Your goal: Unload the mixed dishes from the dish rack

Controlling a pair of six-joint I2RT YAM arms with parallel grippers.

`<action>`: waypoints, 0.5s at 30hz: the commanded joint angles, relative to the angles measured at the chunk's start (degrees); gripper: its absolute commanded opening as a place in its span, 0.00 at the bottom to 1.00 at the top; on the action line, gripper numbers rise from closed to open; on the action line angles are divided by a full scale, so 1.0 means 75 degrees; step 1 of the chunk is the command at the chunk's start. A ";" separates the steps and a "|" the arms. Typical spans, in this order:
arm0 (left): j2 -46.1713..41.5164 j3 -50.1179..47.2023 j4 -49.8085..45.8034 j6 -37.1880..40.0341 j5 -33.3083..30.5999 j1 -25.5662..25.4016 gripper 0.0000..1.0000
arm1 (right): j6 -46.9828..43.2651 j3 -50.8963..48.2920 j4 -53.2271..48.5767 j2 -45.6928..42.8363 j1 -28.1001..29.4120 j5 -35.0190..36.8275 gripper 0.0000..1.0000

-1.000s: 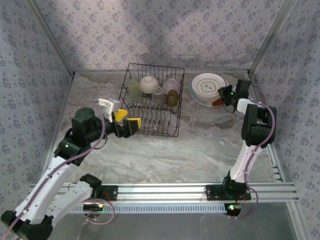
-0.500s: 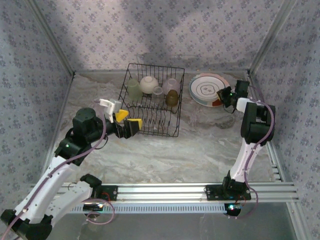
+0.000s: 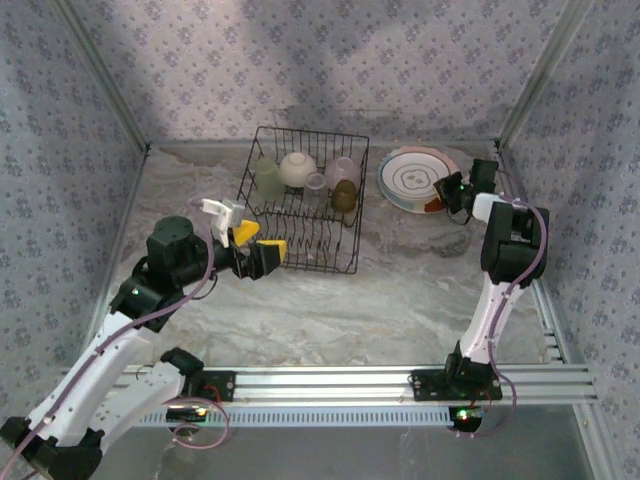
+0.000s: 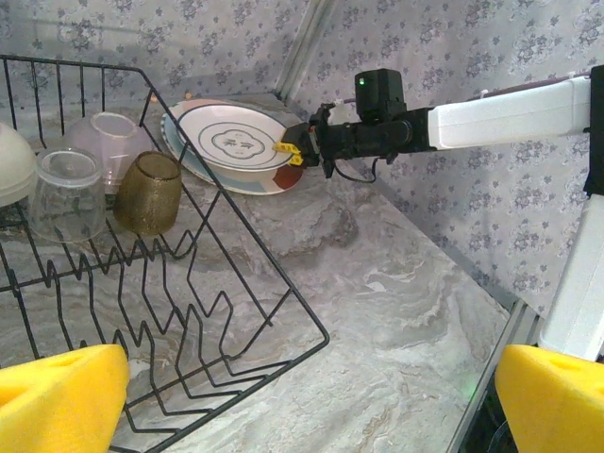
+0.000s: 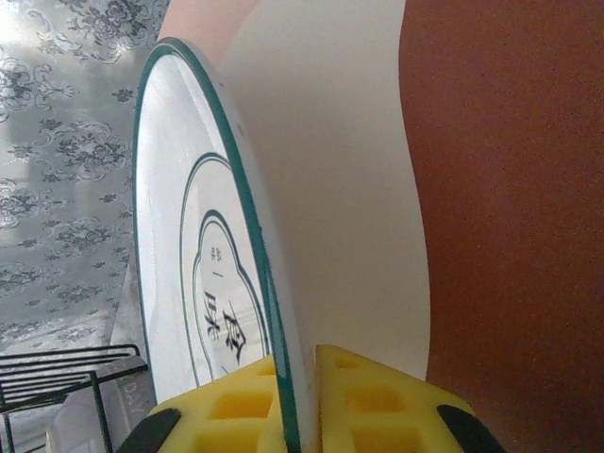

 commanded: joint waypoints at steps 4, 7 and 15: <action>-0.0066 0.0009 0.0157 0.0163 0.0007 -0.0074 0.99 | -0.0179 0.0263 -0.0233 0.0013 -0.0050 -0.0010 0.15; -0.0056 0.0010 0.0155 0.0163 0.0007 -0.0087 0.99 | -0.0178 0.0279 -0.0285 -0.0011 -0.0067 -0.0005 0.24; -0.0036 0.0016 0.0132 0.0169 -0.0034 -0.0110 0.99 | -0.0198 0.0309 -0.0402 -0.0057 -0.0088 0.0002 0.42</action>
